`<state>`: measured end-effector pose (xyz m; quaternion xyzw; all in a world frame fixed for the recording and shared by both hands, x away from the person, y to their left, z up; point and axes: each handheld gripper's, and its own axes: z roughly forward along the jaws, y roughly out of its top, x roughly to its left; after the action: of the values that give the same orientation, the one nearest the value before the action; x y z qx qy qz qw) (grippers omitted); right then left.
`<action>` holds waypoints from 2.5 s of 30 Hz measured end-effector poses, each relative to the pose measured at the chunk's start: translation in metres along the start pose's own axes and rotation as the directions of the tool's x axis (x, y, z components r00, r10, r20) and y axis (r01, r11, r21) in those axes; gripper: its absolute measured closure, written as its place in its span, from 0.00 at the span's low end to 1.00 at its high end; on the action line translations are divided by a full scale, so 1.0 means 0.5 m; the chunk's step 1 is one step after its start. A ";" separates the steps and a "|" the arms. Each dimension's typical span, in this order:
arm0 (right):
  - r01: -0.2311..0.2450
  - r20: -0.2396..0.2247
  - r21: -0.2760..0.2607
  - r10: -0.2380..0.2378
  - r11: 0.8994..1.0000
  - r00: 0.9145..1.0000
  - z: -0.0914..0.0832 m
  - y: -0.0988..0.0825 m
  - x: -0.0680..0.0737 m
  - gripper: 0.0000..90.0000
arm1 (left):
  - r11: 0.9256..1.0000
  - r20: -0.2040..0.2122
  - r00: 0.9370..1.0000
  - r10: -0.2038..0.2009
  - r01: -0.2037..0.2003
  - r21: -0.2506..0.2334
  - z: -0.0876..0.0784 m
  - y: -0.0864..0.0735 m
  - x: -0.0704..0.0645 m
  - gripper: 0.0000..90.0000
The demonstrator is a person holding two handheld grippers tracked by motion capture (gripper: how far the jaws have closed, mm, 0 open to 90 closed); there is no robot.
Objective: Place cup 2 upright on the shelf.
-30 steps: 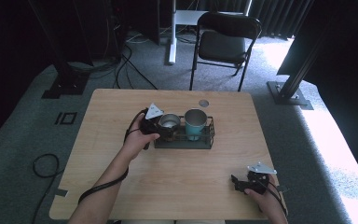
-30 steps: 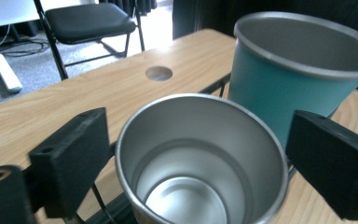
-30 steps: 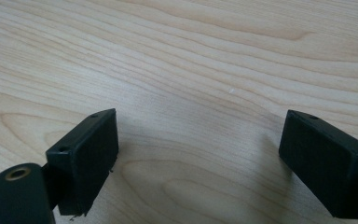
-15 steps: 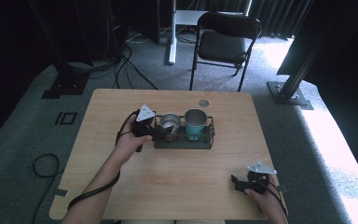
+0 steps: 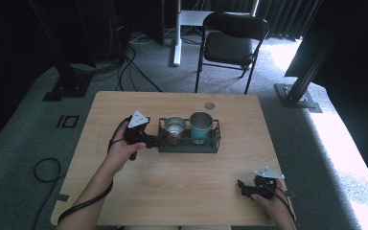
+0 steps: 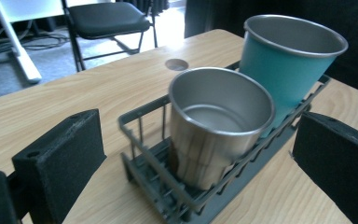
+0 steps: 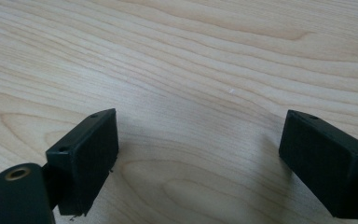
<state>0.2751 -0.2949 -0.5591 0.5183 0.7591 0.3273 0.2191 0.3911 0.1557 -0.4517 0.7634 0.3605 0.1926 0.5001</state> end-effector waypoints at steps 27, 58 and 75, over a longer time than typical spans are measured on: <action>0.000 0.000 0.000 0.000 1.000 1.000 0.000 0.000 0.000 0.13 | 0.999 -0.048 0.998 -0.036 0.037 0.028 -0.074 -0.078 0.019 0.03; 0.002 0.000 0.000 -0.002 1.000 1.000 0.000 0.000 0.000 0.13 | 0.990 -0.144 0.984 -0.105 0.117 0.080 -0.166 -0.207 0.011 0.03; 0.003 0.000 -0.002 -0.003 1.000 1.000 0.000 0.000 0.000 0.13 | 0.963 -0.274 0.945 -0.180 0.226 0.145 -0.211 -0.290 0.048 0.03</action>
<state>0.2751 -0.2949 -0.5592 0.5172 0.7594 0.3276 0.2201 0.2863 0.2744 -0.5391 0.7312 0.5149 0.2056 0.3973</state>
